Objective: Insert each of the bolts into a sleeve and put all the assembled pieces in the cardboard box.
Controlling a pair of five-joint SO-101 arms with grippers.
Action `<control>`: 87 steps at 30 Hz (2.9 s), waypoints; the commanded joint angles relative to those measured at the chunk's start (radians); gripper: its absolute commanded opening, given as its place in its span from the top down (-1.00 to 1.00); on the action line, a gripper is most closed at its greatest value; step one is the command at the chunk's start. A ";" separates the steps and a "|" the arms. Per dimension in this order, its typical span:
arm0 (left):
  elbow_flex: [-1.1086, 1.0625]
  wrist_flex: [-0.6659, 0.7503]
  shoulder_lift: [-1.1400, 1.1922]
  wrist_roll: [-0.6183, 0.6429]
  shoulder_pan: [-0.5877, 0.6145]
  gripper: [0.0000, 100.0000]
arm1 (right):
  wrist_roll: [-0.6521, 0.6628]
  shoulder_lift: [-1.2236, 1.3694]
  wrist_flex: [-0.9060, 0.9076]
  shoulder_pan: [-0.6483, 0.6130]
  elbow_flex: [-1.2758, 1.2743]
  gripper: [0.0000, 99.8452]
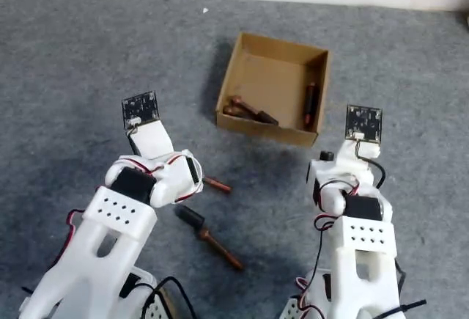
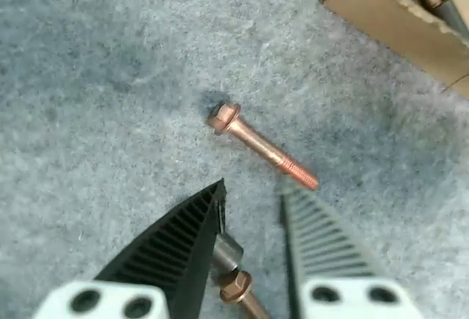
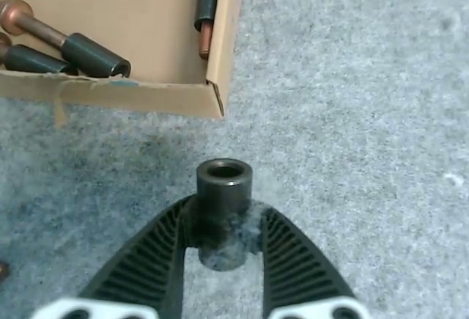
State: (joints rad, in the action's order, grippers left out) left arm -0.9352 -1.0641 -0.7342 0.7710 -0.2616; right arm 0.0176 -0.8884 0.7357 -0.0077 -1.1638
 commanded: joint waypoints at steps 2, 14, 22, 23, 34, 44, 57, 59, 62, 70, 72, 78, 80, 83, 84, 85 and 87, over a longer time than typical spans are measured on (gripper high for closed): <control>0.073 0.017 0.180 0.052 -0.025 0.64 | -0.002 -0.021 -0.031 0.005 0.008 0.99; 0.298 0.120 0.670 0.130 -0.028 0.64 | 0.025 -0.021 -0.031 0.005 0.008 0.99; 0.354 0.230 0.854 0.167 0.019 0.78 | 0.026 -0.021 -0.031 0.005 0.008 0.99; 0.360 0.230 0.860 0.166 0.019 0.86 | 0.026 -0.021 -0.031 0.005 0.008 0.99; 0.355 0.230 0.825 0.163 0.016 0.99 | 0.026 -0.021 -0.031 0.004 0.007 0.99; 0.217 0.215 0.573 0.127 0.015 0.99 | 0.026 -0.021 -0.030 0.002 0.007 0.99; 0.163 0.215 0.377 -0.017 0.015 0.99 | 0.028 -0.028 0.035 -0.094 0.007 0.99; 0.130 0.216 0.308 -0.049 0.004 0.99 | 0.055 -0.028 0.047 -0.119 0.007 0.99; 0.079 0.218 0.193 -0.086 -0.008 0.99 | 0.084 -0.028 0.053 -0.150 0.007 0.99; -0.125 0.407 -0.077 -0.216 -0.016 0.99 | 0.089 -0.036 0.053 -0.216 0.007 0.99; -0.176 0.445 -0.139 -0.247 -0.016 0.99 | 0.089 -0.070 0.056 -0.225 0.005 0.99; -0.268 0.502 -0.277 -0.282 -0.018 0.99 | 0.091 -0.228 0.087 -0.285 -0.061 0.99; -0.272 0.499 -0.309 -0.282 -0.018 0.99 | 0.091 -0.263 0.087 -0.297 -0.081 0.99; -0.272 0.499 -0.358 -0.308 -0.018 0.99 | 0.143 -0.308 0.085 -0.306 -0.107 0.99; -0.272 0.499 -0.375 -0.330 -0.019 0.99 | 0.149 -0.320 0.084 -0.315 -0.116 0.99; -0.272 0.500 -0.392 -0.345 -0.025 0.99 | 0.150 -0.335 0.084 -0.323 -0.124 0.99; -0.272 0.497 -0.427 -0.356 -0.038 0.99 | 0.152 -0.364 0.084 -0.343 -0.133 0.99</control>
State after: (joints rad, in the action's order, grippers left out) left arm -1.2190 -0.5946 -1.0840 0.4595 -0.2585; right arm 0.1542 -1.1983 0.8201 -0.3145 -1.2988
